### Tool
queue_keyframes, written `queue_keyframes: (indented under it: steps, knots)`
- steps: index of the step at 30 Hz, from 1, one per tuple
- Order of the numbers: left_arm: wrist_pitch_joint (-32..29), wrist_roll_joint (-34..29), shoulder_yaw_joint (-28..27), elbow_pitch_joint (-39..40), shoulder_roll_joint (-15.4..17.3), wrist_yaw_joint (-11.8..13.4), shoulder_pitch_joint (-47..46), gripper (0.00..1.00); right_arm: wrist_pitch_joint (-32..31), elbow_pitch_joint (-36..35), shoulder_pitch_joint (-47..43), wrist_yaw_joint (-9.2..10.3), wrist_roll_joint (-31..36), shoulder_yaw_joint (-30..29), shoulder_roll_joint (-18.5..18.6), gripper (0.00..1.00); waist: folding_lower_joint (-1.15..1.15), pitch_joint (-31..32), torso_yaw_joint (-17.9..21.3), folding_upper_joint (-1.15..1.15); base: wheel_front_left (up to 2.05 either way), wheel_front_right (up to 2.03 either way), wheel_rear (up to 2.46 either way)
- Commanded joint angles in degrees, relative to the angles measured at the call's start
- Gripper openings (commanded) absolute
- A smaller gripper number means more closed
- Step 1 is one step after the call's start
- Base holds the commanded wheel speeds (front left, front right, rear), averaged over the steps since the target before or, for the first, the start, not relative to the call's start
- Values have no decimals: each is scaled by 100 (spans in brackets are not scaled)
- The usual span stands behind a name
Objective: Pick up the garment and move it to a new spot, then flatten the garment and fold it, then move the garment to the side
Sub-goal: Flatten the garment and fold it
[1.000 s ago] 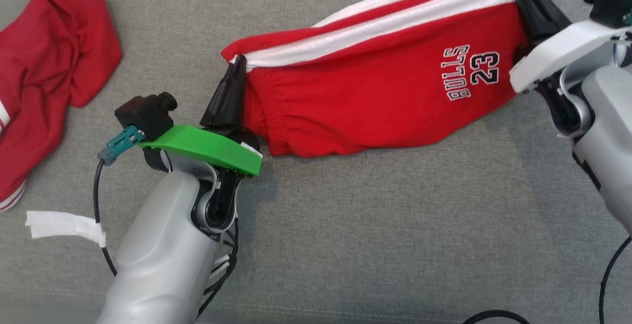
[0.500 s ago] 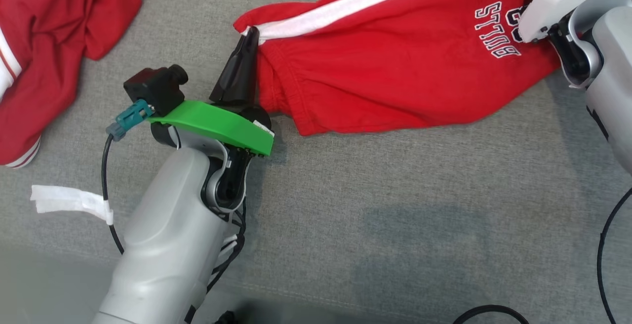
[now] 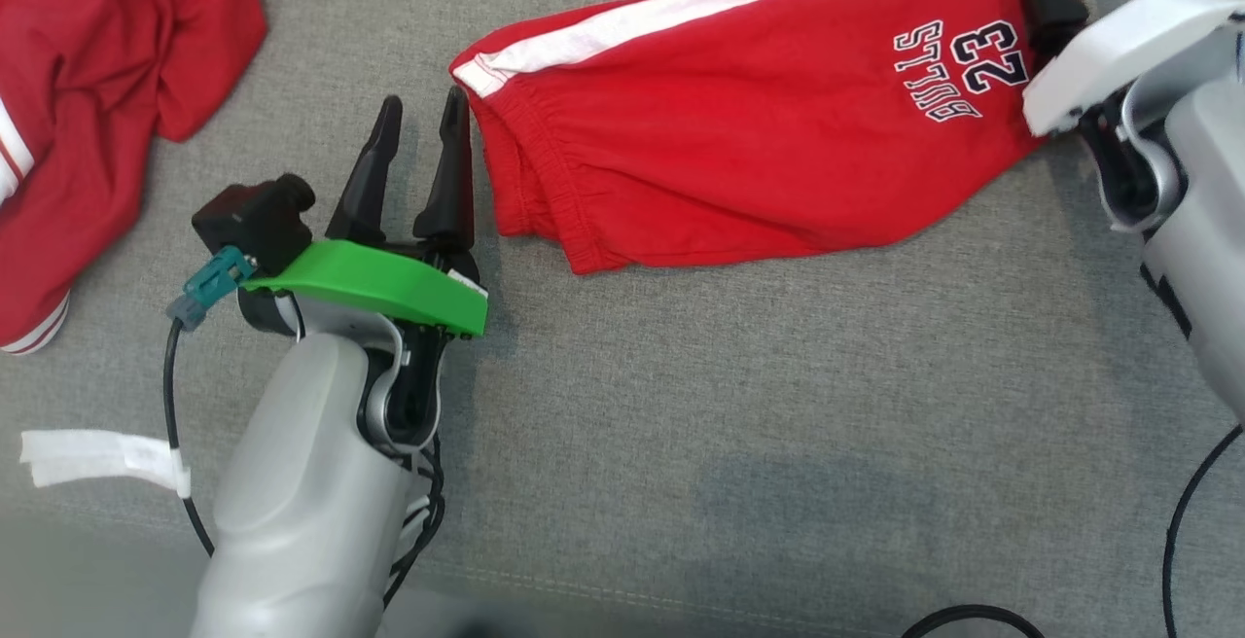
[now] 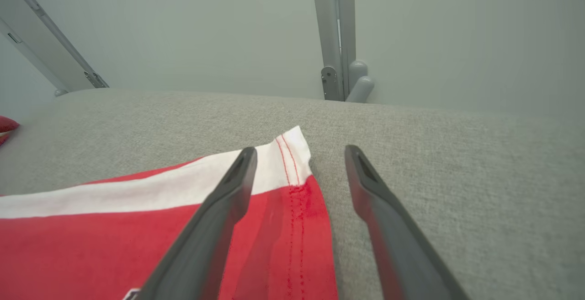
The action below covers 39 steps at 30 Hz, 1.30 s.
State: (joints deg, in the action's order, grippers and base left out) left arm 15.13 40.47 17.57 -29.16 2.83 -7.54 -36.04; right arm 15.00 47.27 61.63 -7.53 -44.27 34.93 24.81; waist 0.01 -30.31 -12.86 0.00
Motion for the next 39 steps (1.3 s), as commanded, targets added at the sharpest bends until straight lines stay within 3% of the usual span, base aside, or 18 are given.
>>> queue_keyframes:
  steps: [1,11,20,21,22,23,24,33,39]
  knots:
    - [1,-75,-38,37,14,15,169,100,21,-104,-332,8,-74,-78,-18,100,-1,199,122,0,0,0,0]
    - [2,-57,-192,175,17,15,795,100,20,-283,-1409,8,89,-270,-134,100,-1,560,199,0,0,0,0]
    - [2,-98,-77,194,19,15,1011,100,-1,527,-1622,4,236,-332,-601,100,-1,696,76,0,0,0,0]
    - [1,-105,-72,185,19,15,1030,100,-2,591,-1634,3,211,-306,-652,89,-1,725,63,0,0,0,0]
    - [1,-120,-73,175,19,15,1052,100,-2,642,-1651,3,171,-287,-696,65,-1,755,52,0,0,0,0]
    - [2,-131,-79,171,18,15,1074,100,-3,681,-1665,3,121,-289,-725,7,-1,782,45,0,0,0,0]
    - [1,-141,-81,164,18,16,1095,100,-2,687,-1668,3,78,-316,-735,0,-1,809,41,0,0,0,0]
    - [2,-247,-180,133,18,15,1282,100,12,364,-1836,6,102,-961,-713,0,-1,1049,112,0,0,0,0]
    - [2,-307,-191,63,18,15,1512,100,13,6,-2408,6,122,-1496,-883,0,-1,1355,270,0,0,0,0]
